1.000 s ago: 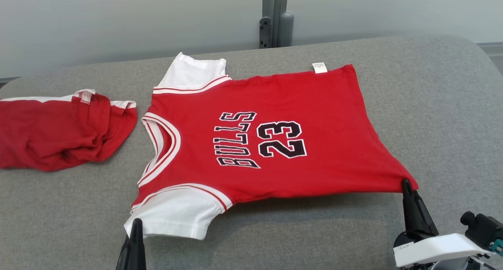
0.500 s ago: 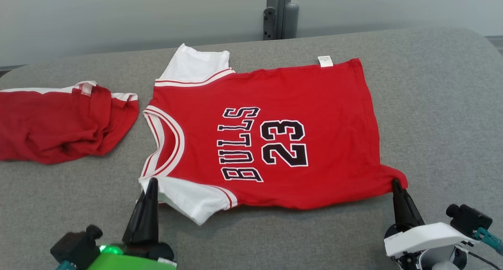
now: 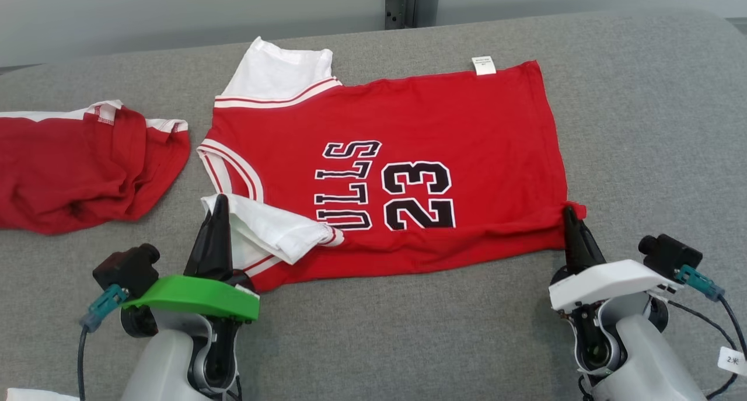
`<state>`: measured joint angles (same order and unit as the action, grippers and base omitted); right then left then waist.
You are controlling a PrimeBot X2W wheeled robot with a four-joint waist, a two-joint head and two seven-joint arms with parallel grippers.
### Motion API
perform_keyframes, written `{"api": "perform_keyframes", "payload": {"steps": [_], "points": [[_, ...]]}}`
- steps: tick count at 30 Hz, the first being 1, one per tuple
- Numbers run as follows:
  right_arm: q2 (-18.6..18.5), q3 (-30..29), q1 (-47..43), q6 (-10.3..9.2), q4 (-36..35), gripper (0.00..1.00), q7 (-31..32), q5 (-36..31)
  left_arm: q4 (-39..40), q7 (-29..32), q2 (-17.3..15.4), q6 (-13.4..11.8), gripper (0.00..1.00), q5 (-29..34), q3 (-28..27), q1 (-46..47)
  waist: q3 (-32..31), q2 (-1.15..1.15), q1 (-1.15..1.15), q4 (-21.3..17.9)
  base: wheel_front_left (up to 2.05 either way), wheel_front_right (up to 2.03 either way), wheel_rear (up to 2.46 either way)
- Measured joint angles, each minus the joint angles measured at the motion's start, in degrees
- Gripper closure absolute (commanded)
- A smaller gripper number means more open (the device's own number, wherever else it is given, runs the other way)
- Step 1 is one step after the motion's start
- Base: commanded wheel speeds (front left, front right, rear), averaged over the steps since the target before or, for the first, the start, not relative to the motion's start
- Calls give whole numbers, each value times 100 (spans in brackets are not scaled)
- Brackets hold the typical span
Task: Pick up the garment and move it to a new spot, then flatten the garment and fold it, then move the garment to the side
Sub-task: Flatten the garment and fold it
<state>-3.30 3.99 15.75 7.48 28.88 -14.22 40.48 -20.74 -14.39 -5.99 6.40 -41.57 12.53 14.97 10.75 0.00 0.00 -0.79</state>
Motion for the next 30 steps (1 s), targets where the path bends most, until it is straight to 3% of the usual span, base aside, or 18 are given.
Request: {"api": "perform_keyframes", "payload": {"steps": [6,17,30], "points": [[27,103,436,0,449,100,-36,-41,-687,-55,102,60,100,81,-83,485,99,0,0,-37,0,0,0],[42,215,814,0,922,100,-76,-90,-1249,-65,214,91,100,494,-419,999,173,0,1,-120,0,0,0],[46,364,1168,0,1095,100,-77,-83,-1964,-75,258,98,100,842,-59,1734,331,0,1,-201,0,0,0]]}}
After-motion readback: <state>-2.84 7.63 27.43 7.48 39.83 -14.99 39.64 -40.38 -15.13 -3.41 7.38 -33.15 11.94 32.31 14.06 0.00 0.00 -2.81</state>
